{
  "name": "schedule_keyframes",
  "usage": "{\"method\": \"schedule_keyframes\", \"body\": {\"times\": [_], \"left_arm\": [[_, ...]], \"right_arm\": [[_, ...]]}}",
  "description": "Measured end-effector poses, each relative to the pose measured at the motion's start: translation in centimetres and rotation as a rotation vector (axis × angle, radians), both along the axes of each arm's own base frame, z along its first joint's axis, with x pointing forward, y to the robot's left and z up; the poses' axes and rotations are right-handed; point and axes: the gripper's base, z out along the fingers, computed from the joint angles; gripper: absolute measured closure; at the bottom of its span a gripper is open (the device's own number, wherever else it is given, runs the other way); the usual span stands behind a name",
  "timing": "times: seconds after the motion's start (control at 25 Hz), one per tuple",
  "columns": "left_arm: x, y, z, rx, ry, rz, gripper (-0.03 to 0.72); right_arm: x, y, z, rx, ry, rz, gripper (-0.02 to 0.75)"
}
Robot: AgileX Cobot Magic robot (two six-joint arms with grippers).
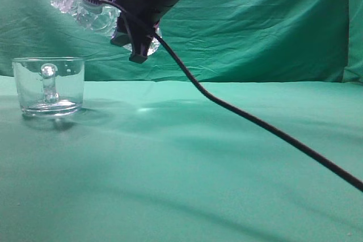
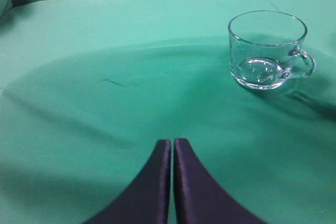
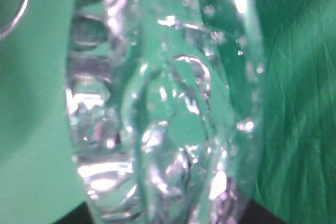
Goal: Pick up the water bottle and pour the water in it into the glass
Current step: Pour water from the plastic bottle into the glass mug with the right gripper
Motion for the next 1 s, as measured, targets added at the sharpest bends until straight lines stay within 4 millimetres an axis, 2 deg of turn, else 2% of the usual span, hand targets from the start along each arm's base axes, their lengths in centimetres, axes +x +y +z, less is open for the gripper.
{"method": "schedule_keyframes", "body": {"times": [0.44,1.0], "left_arm": [[0.0,0.0,0.0,0.0,0.0,0.0,0.688],[0.0,0.0,0.0,0.0,0.0,0.0,0.688]], "right_arm": [[1.0,-1.2,0.0,-0.005,-0.006,-0.027,0.514],[1.3,-1.5,0.2,-0.048,-0.06,-0.004,0.514]]}}
